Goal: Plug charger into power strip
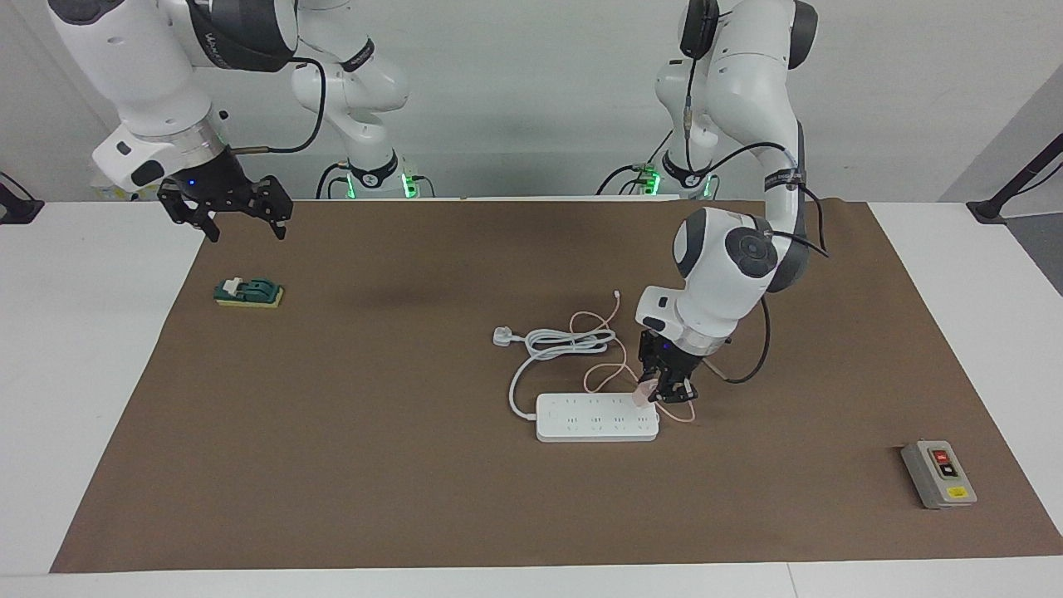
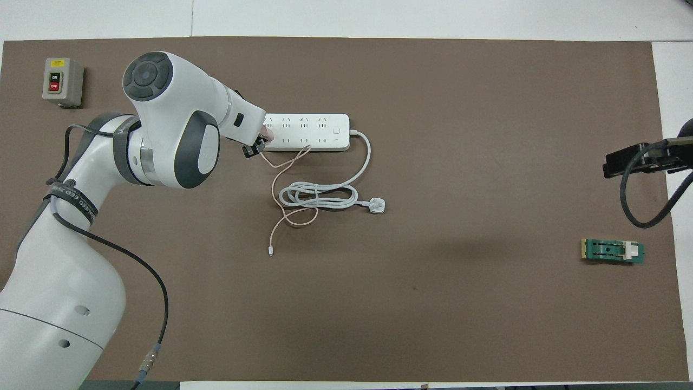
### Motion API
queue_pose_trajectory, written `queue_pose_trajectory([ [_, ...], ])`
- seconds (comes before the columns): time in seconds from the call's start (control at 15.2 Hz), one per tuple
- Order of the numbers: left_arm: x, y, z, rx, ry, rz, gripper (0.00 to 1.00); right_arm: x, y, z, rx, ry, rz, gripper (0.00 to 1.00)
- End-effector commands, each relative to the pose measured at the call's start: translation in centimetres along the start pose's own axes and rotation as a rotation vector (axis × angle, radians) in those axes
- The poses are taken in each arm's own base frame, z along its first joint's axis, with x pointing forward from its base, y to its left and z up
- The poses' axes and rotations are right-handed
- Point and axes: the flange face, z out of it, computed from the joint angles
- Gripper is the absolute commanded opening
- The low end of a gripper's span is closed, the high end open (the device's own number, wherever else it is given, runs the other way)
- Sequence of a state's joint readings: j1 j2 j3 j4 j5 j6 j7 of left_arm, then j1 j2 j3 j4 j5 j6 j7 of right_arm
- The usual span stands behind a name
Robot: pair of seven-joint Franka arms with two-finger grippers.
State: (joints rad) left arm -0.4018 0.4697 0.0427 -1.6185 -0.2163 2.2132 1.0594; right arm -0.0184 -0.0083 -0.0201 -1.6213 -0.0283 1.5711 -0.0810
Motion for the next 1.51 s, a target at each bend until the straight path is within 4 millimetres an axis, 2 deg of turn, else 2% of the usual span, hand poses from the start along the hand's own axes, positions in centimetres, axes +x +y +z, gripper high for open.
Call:
queue_pose_trajectory([
  [0.0, 0.2, 1.7, 0.4, 0.015, -0.013, 0.016, 0.05, -0.3, 0.0, -0.2, -0.020, 0.006, -0.027, 1.00],
  [0.33, 0.4, 1.6, 0.4, 0.050, -0.050, 0.069, 0.04, -0.4, 0.0, -0.2, -0.018, 0.002, -0.027, 1.00],
  [0.86, -0.6, 0.9, 0.5, 0.050, -0.065, 0.125, 0.05, -0.5, 0.3, -0.1, -0.016, -0.003, -0.020, 1.00],
  [1.45, -0.9, 1.5, 0.5, -0.009, -0.095, 0.132, 0.06, -0.6, 0.4, -0.1, -0.015, -0.009, -0.020, 1.00],
])
